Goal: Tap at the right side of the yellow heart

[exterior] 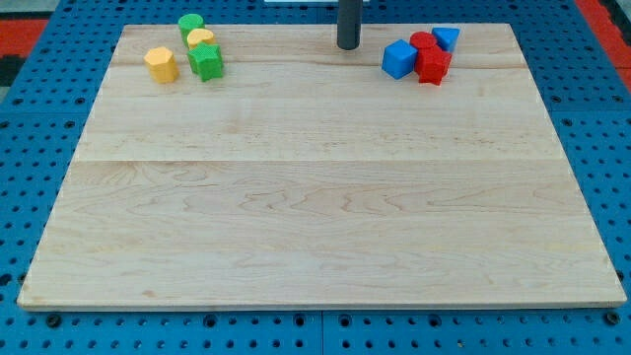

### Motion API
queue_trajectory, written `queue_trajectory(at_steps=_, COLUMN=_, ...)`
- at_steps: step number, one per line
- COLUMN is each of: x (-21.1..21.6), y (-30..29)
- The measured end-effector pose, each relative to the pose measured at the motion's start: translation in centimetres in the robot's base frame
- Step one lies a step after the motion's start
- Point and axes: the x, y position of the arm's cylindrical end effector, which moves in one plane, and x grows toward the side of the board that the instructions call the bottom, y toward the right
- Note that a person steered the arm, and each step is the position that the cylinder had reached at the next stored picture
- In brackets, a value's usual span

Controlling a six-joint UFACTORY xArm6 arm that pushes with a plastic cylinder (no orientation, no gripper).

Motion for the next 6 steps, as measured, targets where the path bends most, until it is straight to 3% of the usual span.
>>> queue_trajectory(at_steps=4, x=-3.7, y=-9.0)
queue_trajectory(at_steps=6, x=-3.7, y=-17.4)
